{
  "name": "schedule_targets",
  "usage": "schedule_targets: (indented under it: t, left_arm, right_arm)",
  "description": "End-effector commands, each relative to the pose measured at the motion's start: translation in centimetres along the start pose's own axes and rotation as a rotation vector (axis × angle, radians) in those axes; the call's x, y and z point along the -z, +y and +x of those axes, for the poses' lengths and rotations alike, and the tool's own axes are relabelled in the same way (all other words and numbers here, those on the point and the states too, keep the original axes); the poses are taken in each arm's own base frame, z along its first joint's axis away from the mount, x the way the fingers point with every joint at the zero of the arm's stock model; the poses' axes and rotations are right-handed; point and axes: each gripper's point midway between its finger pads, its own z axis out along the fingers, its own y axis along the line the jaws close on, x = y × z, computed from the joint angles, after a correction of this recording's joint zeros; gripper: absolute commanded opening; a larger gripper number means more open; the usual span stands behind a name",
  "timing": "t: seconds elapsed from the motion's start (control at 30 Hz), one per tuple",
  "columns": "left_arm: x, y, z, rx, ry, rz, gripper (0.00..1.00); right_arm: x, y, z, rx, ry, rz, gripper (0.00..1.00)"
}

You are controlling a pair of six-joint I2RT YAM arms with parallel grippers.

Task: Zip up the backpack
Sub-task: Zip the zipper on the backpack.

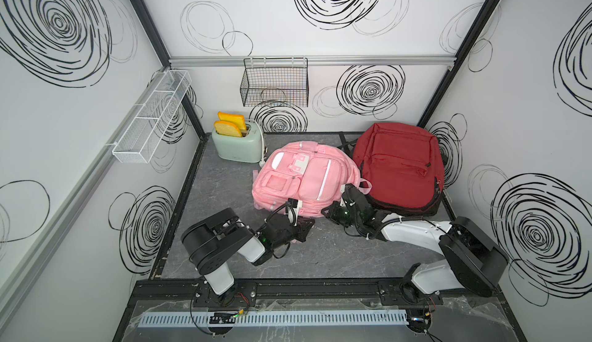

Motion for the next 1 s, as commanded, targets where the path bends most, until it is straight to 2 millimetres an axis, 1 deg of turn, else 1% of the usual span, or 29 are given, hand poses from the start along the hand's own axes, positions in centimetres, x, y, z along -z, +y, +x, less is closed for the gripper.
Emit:
schedule_targets:
  t: [0.0,0.17,0.37,0.5,0.63,0.87,0.97]
  left_arm:
    - [-0.1,-0.7,-0.3,-0.012,-0.013,0.026,0.0]
    - [-0.1,-0.6,-0.4,-0.01,-0.015,0.018,0.0]
    - [-0.1,0.4,-0.4,0.003,-0.017,-0.025,0.0]
    - [-0.1,0.9,-0.4,0.013,-0.02,-0.046,0.0]
    - [0.0,1.2,-0.5,0.02,-0.023,-0.056,0.0]
    - [0.1,1.5,-0.5,0.025,-0.026,-0.065,0.0]
    - [0.0,1.5,-0.5,0.027,-0.026,-0.069,0.0]
  right_arm:
    - [1.4,3.4,-2.0,0.129,-0.065,-0.05,0.0]
    - [1.9,4.0,-2.3,0.246,-0.051,-0.024,0.0]
    - [2.7,4.1,-2.7,0.36,-0.041,0.019,0.0]
    - [3.3,3.7,-3.2,0.373,-0.049,0.025,0.0]
    - [3.3,3.3,-3.3,0.38,-0.041,0.034,0.0]
    - [3.5,1.8,-4.0,0.385,-0.056,0.095,0.0]
    - [3.8,1.5,-4.3,0.386,-0.064,0.103,0.0]
